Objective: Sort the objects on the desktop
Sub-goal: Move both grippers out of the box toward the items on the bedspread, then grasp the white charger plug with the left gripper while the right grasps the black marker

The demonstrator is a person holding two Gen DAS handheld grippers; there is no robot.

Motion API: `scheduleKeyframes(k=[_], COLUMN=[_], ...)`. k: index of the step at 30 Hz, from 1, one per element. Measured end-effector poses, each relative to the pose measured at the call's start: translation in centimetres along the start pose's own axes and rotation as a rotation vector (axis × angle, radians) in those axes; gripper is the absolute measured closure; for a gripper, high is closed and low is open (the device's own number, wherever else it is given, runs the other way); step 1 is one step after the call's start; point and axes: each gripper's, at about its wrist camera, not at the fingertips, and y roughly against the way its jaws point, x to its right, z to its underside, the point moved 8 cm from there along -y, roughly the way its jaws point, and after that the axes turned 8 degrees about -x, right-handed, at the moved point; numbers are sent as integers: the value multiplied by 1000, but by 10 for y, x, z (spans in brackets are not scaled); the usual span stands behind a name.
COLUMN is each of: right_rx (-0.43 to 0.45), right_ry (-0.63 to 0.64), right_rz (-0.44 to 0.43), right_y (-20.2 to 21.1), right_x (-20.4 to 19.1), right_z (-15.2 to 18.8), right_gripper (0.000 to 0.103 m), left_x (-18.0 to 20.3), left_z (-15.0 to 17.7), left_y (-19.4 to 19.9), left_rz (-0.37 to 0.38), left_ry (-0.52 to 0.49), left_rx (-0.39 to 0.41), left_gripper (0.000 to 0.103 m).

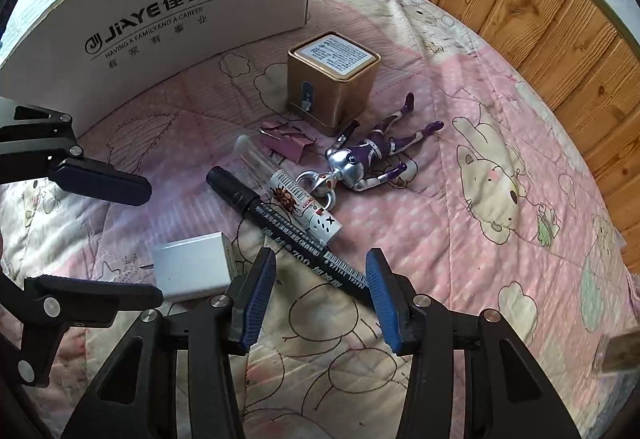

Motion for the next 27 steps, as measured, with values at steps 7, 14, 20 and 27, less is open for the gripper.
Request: scheduleKeyframes(k=[7,14,20,27], right_rx=[-86,-164,-57,-94], right_ry=[-69,-125,-157,-301], right_rz=[-111,-136,-118,-176], right_y=[-3,-2,-2,4], right_x=[6,4,2,12], right_z=[11,21,12,30], right_gripper=[76,75,80,89], left_x=[2,5,3,-3], left_z=[-1,-7,-4,-3], left_y=[-22,-27,-25,-21], left_rz=[-15,-52,-92,-69], left_ry=[-3,-22,-62,-27], left_rx=[-11,35,51,36], left_gripper=[49,51,68,72])
